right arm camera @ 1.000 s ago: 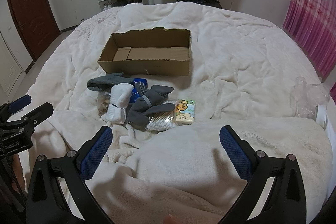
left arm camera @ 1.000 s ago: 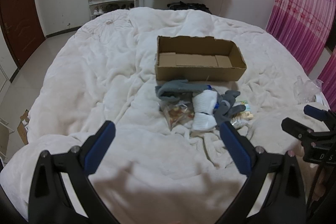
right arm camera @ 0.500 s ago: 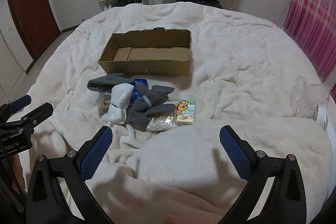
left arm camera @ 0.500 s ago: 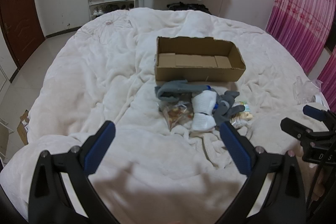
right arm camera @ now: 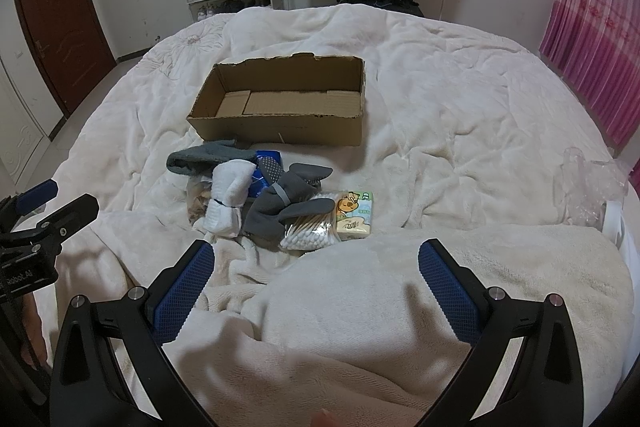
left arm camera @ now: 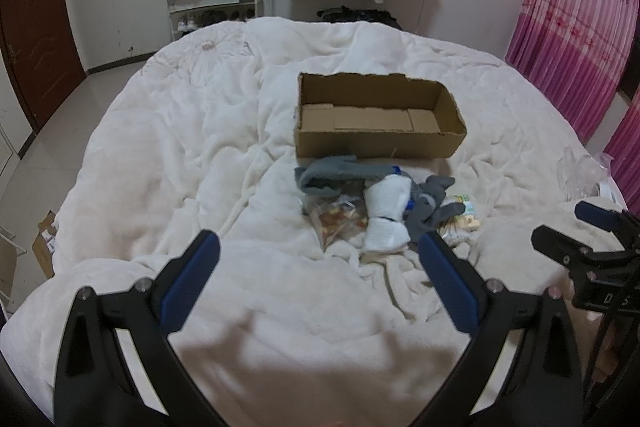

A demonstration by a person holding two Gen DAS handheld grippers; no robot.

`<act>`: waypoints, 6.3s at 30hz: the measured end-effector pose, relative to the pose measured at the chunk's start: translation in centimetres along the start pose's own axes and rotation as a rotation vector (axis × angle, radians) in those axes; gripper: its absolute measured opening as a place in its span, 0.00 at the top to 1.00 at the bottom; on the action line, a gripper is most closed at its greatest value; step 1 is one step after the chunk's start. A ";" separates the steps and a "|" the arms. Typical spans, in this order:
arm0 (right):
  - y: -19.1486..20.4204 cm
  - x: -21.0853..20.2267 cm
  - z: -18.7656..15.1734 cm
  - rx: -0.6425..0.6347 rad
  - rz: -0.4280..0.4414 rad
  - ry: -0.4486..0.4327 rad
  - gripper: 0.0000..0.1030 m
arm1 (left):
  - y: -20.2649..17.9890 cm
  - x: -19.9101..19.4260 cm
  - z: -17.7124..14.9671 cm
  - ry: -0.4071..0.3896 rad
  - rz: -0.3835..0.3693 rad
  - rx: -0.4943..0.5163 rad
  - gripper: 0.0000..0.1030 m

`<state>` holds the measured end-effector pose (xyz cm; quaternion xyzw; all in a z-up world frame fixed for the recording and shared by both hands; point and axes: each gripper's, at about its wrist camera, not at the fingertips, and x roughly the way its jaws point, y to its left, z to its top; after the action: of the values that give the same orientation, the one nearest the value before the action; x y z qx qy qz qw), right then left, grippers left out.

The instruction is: Organize objects

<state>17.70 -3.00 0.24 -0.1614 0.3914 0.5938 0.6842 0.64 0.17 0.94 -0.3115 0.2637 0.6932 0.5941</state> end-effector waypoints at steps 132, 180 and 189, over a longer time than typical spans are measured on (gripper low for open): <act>-7.6 18.4 13.5 0.171 0.005 -0.016 0.70 | -7.3 24.9 11.9 0.121 -0.257 0.256 0.56; 2.8 -0.1 4.4 0.394 -0.310 -0.291 0.30 | -1.0 2.5 5.8 -0.059 -0.241 0.237 0.11; 4.5 -1.3 1.8 0.425 -0.362 -0.290 0.30 | 0.5 0.8 3.2 -0.039 -0.232 0.239 0.11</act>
<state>14.11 -1.55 3.39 0.0045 0.3699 0.3842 0.8459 -0.28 3.02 2.47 -0.2537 0.2950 0.5894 0.7079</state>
